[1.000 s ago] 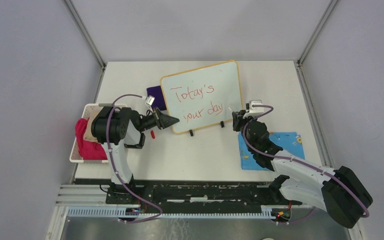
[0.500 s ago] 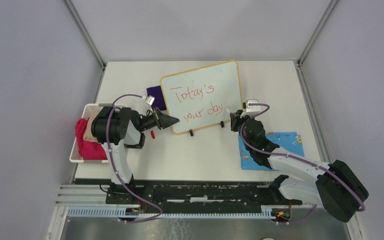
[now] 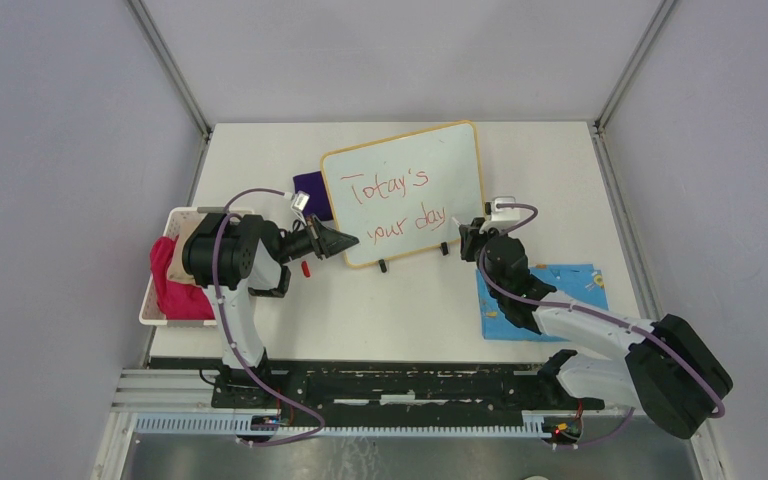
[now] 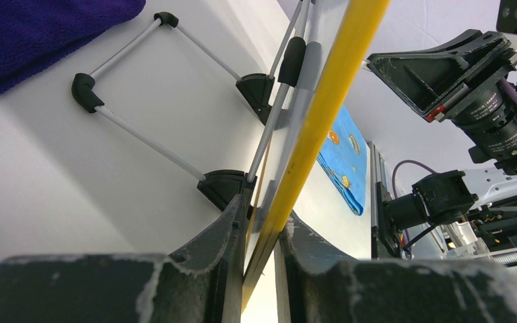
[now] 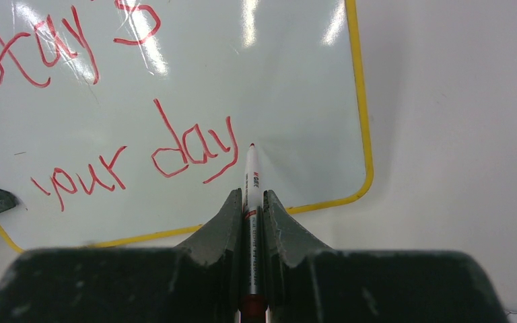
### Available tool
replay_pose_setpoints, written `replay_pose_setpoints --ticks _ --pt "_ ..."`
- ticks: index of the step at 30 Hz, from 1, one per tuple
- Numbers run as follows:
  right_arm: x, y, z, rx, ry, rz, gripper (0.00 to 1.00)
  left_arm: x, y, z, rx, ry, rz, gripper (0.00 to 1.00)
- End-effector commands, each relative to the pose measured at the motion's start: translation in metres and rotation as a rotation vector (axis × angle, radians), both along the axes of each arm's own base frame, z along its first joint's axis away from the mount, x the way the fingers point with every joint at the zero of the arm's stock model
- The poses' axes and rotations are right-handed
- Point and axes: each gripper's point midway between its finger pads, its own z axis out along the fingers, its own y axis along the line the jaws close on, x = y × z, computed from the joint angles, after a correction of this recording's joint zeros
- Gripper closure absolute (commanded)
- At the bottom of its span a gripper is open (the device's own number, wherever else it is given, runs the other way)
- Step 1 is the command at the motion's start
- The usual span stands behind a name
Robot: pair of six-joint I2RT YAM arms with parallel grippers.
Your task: Write a sentence on the whiteboard
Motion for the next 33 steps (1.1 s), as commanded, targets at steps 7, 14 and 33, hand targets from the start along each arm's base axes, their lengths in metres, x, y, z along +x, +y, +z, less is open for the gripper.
replay_pose_setpoints --ticks 7,14,33 --pt "0.013 0.004 0.020 0.054 -0.040 -0.011 1.00 0.003 0.001 0.012 -0.034 -0.069 0.013 0.98" --pt "0.014 0.004 0.016 0.051 -0.029 -0.011 1.00 0.003 0.001 0.012 -0.034 -0.069 0.014 0.98" --pt "0.018 0.004 0.009 0.042 -0.012 -0.013 1.00 0.003 0.000 0.011 -0.035 -0.065 0.010 0.98"
